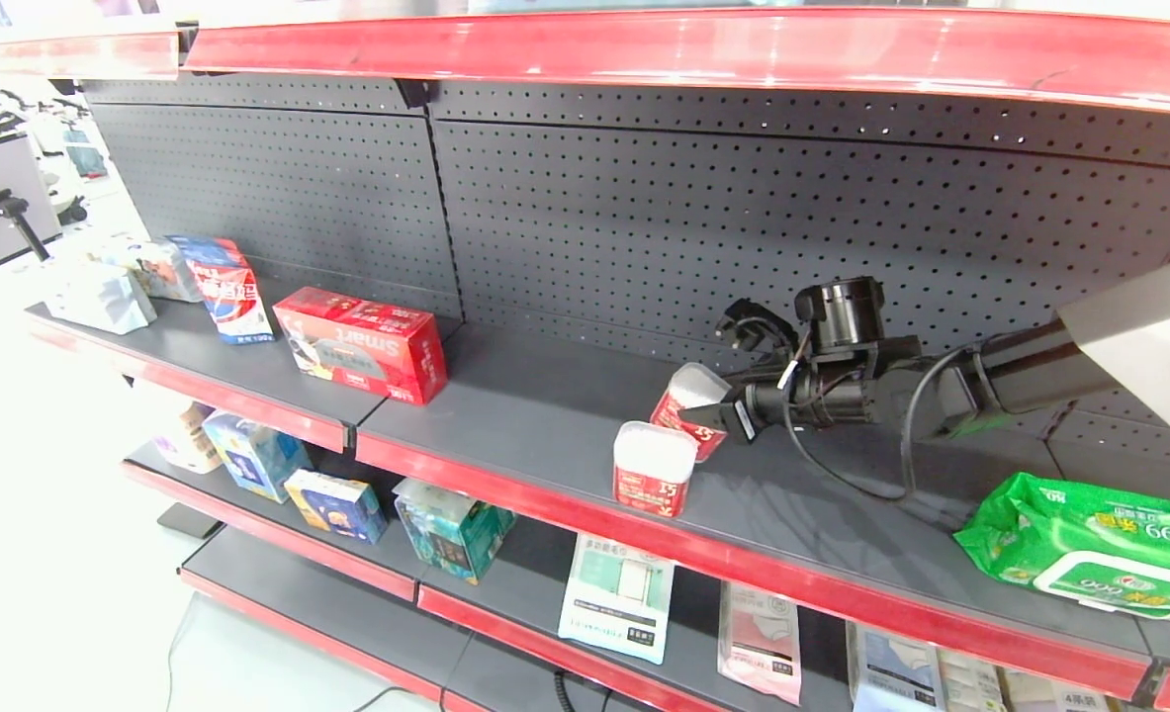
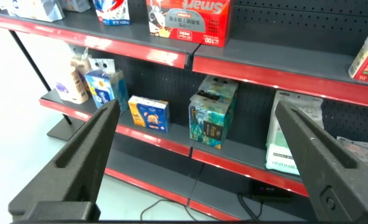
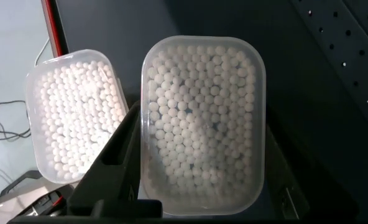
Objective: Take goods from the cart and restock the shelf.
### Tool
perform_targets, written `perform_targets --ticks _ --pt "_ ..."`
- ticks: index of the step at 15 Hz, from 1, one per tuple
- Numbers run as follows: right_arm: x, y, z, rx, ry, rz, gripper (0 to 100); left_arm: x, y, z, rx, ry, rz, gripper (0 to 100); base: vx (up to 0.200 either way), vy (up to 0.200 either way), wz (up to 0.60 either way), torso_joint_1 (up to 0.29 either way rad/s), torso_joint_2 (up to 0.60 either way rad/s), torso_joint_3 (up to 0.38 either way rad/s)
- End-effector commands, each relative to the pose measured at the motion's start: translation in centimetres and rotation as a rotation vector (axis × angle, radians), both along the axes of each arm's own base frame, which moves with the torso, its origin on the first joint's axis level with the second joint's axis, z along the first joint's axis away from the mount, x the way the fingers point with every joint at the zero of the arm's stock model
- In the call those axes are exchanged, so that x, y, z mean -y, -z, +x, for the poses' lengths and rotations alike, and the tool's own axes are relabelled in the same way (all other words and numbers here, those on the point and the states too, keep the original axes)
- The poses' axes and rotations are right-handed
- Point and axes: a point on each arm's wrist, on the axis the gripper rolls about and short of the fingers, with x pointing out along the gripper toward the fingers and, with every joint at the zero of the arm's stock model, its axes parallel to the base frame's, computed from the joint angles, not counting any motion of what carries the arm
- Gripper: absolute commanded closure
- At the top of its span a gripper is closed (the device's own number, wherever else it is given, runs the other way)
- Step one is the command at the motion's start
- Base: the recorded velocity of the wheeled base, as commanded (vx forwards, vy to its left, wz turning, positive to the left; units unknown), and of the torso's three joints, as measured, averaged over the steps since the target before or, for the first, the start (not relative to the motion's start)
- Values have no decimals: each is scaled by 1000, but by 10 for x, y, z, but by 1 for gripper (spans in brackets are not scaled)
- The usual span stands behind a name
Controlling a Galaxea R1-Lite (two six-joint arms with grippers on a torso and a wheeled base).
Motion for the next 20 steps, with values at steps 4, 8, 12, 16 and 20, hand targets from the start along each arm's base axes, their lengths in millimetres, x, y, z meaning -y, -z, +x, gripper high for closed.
perform_targets --ticks 4,8,12,16,20 --pt "4 -2 4 16 -2 3 100 0 0 0 0 0 0 0 0 0 0 0 0 0" --pt "10 -6 5 31 5 0 100 0 0 0 0 0 0 0 0 0 0 0 0 0" --pt "19 -12 6 42 27 3 100 0 0 0 0 0 0 0 0 0 0 0 0 0" --pt "19 -8 6 28 29 -1 100 0 0 0 0 0 0 0 0 0 0 0 0 0" --pt "17 -4 8 23 27 -4 100 0 0 0 0 0 0 0 0 0 0 0 0 0"
